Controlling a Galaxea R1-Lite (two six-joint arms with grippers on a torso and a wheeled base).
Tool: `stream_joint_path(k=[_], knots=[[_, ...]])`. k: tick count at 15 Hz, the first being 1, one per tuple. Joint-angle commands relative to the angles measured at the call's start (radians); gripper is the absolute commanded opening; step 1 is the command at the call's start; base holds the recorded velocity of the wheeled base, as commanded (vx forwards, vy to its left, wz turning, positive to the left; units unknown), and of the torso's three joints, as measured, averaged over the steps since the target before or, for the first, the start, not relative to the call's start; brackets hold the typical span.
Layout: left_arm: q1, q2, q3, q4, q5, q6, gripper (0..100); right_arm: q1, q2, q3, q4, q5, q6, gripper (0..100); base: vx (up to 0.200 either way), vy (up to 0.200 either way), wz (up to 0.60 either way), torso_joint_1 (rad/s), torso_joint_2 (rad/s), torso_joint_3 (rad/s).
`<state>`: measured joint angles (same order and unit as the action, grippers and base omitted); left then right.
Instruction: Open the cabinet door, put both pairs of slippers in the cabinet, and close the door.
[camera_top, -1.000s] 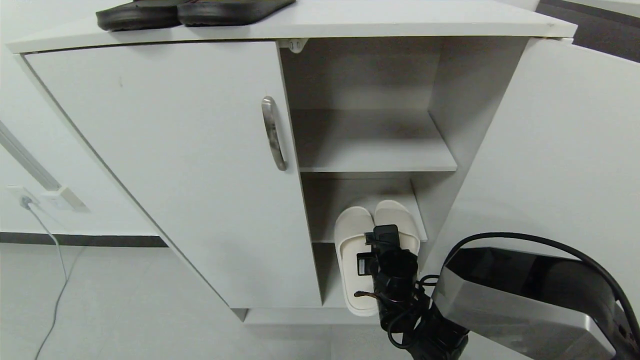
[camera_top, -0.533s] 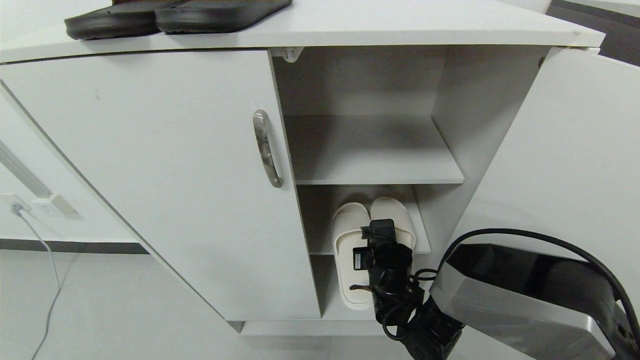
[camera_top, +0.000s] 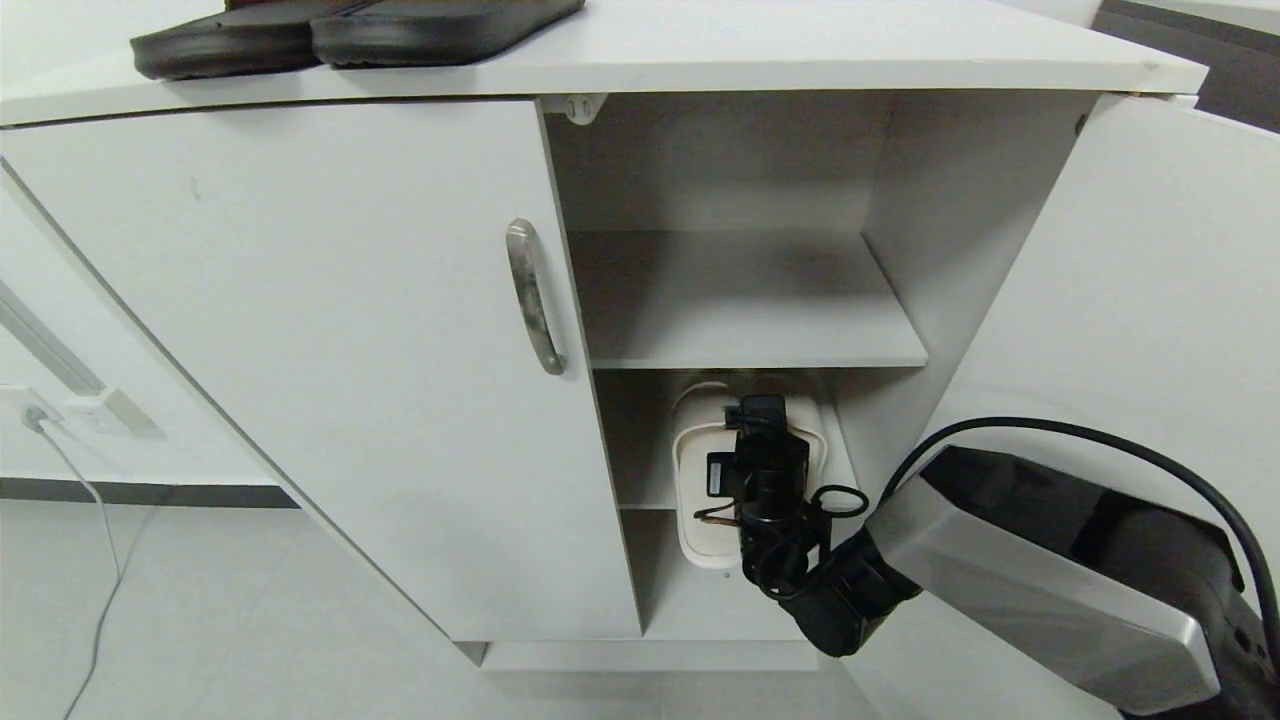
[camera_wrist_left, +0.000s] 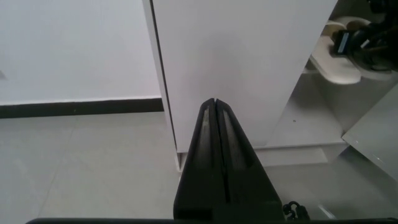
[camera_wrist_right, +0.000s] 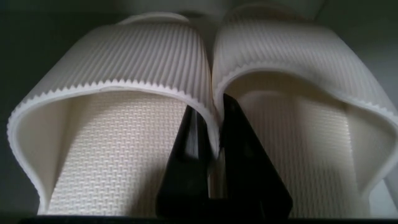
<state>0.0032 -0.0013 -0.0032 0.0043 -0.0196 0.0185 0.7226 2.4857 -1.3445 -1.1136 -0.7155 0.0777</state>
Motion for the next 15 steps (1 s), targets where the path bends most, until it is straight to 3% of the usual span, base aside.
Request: stream_joint_path(k=[1, 7, 15], knots=[[0.0, 0.001, 0.0, 0.0, 0.0, 0.0, 0, -0.031, 0.035, -0.096, 0.04, 0.011, 0.007, 0, 0.0, 0.0, 0.0, 0.0, 0.0, 0.0], [0.0, 0.001, 0.0, 0.0, 0.001, 0.0, 0, -0.066, 0.107, -0.239, 0.118, 0.053, 0.004, 0, 0.0, 0.0, 0.0, 0.0, 0.0, 0.0], [0.0, 0.001, 0.0, 0.0, 0.001, 0.0, 0, -0.08, 0.15, -0.314, 0.156, 0.054, 0.002, 0, 0.0, 0.0, 0.0, 0.0, 0.0, 0.0]])
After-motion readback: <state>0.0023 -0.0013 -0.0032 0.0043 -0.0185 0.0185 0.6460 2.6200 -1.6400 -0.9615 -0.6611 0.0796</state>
